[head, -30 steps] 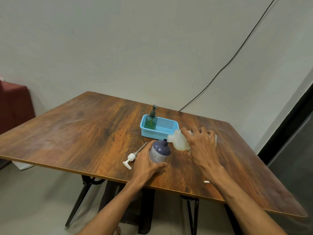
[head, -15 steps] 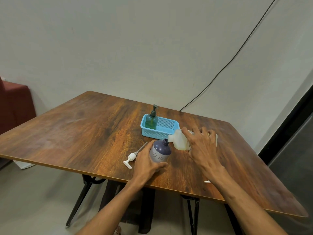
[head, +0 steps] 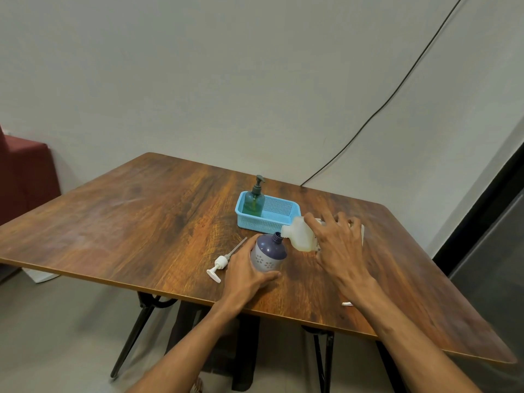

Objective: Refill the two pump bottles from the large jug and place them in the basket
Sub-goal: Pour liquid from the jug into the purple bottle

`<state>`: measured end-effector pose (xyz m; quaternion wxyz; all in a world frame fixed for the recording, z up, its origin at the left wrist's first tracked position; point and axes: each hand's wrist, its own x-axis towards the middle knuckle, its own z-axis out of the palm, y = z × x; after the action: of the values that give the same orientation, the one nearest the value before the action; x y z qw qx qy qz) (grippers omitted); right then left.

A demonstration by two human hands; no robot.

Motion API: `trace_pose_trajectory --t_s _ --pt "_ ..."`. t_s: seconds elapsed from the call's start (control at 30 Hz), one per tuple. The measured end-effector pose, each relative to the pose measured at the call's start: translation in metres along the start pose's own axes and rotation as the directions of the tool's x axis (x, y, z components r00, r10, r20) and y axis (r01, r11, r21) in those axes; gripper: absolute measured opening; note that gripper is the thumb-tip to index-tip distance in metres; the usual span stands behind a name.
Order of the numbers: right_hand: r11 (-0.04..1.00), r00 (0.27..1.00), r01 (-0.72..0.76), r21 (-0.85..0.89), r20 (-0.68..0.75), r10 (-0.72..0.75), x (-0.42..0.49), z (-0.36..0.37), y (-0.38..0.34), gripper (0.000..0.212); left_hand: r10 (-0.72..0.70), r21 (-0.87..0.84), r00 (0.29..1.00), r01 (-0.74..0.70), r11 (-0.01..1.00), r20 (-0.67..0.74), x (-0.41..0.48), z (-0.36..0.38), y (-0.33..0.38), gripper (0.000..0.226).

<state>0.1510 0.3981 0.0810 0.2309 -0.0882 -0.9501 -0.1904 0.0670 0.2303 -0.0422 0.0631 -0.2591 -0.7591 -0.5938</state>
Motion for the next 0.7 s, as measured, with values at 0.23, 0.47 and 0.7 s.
trace_pose_trajectory --t_s 0.23,0.47,0.7 --pt "1.0 1.0 -0.001 0.004 -0.019 0.001 -0.0013 0.0035 0.0008 0.088 -0.008 0.005 1.0 0.008 1.0 0.003 -0.0001 -0.0003 0.0008 0.091" --pt "1.0 0.999 0.004 -0.002 -0.033 -0.004 0.0005 0.0041 0.0012 0.088 -0.025 0.016 1.0 0.025 1.0 -0.001 0.001 0.0007 -0.0006 0.093" --pt "1.0 0.999 0.003 -0.01 -0.043 -0.003 -0.0002 0.0033 0.0007 0.085 -0.016 0.011 1.0 0.016 1.0 0.004 0.0 -0.0008 0.0014 0.091"
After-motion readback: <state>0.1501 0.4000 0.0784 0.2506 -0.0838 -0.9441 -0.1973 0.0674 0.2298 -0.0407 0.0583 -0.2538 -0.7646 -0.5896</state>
